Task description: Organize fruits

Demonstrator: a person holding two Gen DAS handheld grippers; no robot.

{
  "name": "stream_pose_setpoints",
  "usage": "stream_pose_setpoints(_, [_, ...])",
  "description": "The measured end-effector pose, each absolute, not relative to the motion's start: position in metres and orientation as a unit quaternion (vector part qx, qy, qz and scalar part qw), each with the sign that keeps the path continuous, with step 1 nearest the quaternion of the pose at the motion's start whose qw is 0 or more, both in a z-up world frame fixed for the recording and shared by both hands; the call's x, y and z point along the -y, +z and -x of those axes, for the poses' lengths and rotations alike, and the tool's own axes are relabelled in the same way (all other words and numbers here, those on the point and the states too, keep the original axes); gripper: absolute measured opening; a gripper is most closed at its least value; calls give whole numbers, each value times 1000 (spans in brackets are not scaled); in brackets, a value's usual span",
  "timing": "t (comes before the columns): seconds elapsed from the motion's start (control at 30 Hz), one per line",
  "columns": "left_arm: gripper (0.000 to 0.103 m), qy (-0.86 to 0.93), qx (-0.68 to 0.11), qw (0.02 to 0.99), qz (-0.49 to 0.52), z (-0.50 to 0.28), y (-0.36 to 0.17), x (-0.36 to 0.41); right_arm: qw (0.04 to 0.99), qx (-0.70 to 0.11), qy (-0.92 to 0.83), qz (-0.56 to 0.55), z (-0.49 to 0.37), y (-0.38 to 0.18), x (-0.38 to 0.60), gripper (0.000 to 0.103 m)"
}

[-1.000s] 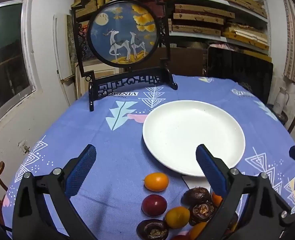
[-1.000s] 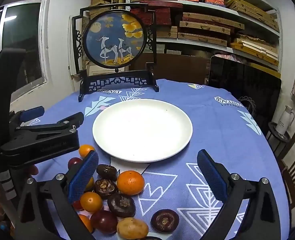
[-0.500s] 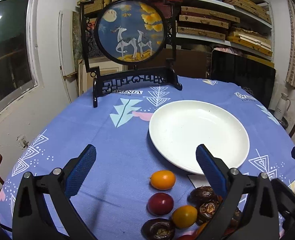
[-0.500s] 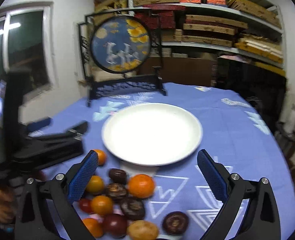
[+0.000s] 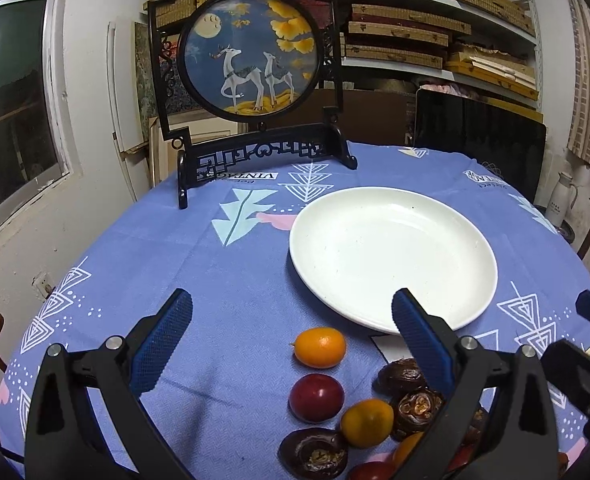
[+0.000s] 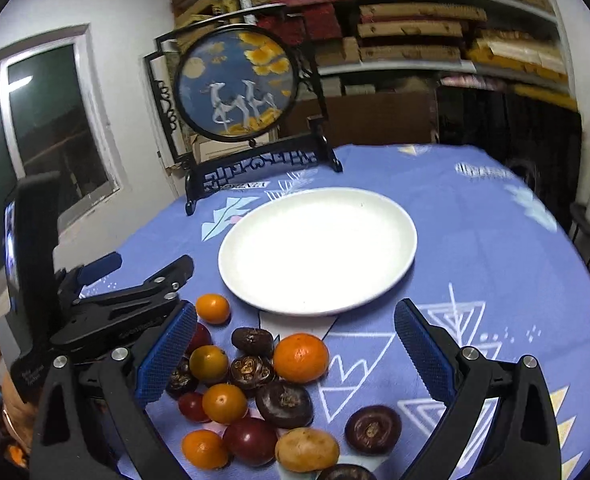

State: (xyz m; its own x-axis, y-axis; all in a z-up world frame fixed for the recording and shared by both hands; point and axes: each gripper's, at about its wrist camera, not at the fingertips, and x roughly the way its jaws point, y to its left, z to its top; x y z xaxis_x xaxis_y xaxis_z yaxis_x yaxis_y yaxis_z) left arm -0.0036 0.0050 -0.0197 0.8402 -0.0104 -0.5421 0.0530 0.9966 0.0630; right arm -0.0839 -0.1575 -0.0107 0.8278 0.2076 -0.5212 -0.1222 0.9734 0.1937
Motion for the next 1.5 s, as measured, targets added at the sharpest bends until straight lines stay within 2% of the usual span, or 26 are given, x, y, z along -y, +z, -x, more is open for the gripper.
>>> stream_pose_setpoints(1.5, [98, -17, -284, 957, -60, 7, -27, 5, 948, -300, 84, -62, 82, -27, 153, 100])
